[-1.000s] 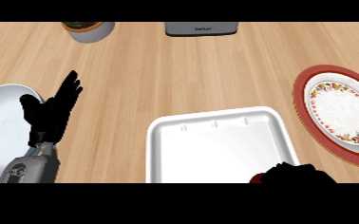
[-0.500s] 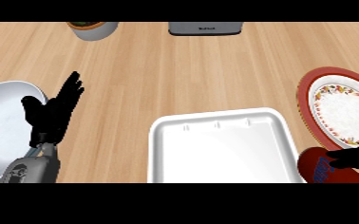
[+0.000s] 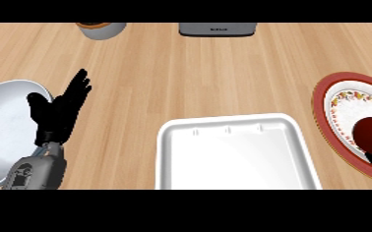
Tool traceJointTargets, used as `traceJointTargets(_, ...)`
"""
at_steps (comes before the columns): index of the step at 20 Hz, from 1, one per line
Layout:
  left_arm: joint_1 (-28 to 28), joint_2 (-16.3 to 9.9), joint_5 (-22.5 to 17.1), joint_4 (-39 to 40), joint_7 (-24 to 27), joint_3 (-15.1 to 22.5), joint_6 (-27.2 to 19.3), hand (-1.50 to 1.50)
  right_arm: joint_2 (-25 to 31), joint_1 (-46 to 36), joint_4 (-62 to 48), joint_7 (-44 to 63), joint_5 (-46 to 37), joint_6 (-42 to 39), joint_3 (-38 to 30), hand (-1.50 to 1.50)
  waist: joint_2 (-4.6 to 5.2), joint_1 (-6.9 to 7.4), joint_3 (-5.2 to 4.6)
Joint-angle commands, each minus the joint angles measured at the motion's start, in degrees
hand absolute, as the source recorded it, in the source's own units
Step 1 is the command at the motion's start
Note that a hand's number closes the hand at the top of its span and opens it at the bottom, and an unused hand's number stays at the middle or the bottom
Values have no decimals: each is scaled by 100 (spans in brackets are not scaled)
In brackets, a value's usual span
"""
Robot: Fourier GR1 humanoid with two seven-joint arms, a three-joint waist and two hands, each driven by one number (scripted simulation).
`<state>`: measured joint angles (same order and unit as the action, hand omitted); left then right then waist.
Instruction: Pick the can from the tray and place it in the plate
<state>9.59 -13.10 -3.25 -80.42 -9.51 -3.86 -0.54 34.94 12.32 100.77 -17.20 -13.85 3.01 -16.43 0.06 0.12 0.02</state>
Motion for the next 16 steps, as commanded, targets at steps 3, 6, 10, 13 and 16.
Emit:
traceJointTargets(3, 64, 86, 157, 356, 325, -21, -2, 0, 187, -1014, -1979, -746, -333, -142, -133, 150, 9, 18, 0)
traceJointTargets(6, -49, 160, 117, 45, 211, 45, -6, 0, 565, -1487, -3045, -1098, -628, -146, -192, 150, 17, 65, 2)
traceJointTargets(10, -72, 16, 89, -69, 4, -3, 107, 0, 813, -1972, -4120, -1479, -934, -554, 157, 150, 19, 98, 4)
traceJointTargets(13, 270, 152, 205, 74, 9, 90, -37, 0, 969, -2328, -4968, -1430, -637, -1367, 173, -150, 42, 119, 8)
traceJointTargets(16, 86, 157, 182, 299, 310, -64, -22, 0, 861, -2679, -5771, -2454, -1012, -1163, 358, -150, 28, 83, 6)
